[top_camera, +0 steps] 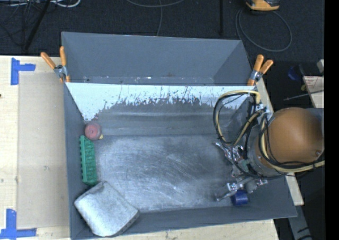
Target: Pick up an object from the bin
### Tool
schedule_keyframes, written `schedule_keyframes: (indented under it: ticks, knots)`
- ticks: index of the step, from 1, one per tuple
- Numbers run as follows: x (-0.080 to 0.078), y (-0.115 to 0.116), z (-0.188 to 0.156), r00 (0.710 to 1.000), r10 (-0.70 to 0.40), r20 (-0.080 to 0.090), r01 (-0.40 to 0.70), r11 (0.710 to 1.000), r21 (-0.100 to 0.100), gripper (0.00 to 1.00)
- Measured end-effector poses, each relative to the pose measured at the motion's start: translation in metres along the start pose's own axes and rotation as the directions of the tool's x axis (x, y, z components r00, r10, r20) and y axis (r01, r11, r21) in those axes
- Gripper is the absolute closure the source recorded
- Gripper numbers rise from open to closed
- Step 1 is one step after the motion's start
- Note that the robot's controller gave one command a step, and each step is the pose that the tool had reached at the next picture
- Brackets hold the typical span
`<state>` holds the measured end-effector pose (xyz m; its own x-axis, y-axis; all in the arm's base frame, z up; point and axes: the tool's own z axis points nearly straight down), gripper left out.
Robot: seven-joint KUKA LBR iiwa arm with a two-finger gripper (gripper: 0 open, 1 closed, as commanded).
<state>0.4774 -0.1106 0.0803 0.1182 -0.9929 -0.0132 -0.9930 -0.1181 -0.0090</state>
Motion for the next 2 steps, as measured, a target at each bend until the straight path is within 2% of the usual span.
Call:
schedule_keyframes:
  ticks: [1, 2]
  knots:
    - [0.006, 0.003, 0.001, 1.000, 0.007, -0.010, -0.007, 1.000, -0.009, 1.00]
    - [-0.001, -0.001, -0.127, 0.999, 0.049, -0.013, -0.049, 0.999, -0.004, 1.00]
